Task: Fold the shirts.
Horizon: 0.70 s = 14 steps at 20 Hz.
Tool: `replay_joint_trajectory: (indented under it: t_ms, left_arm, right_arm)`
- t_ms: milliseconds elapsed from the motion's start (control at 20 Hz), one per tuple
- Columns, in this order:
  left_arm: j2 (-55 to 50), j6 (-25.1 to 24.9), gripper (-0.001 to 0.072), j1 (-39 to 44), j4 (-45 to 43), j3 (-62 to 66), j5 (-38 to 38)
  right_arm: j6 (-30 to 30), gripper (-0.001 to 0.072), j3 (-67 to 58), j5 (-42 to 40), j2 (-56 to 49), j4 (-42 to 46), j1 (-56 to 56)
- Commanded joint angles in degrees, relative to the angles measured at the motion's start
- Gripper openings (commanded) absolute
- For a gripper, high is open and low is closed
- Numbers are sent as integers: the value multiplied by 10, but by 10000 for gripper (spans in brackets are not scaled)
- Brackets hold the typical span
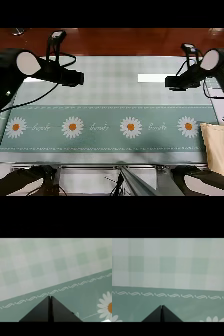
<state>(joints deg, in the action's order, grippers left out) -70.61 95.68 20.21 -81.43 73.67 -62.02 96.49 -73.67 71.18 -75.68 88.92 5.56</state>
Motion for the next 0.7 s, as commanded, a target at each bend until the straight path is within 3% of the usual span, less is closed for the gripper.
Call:
replay_joint_trajectory:
  t_ms: [0,650]
  left_arm:
    - [-20,30,26,9,-51,1,-15]
    - [-20,30,26,9,-52,1,-15]
  right_arm:
    - [24,21,10,19,-20,55,24]
    - [25,21,10,27,-17,57,24]
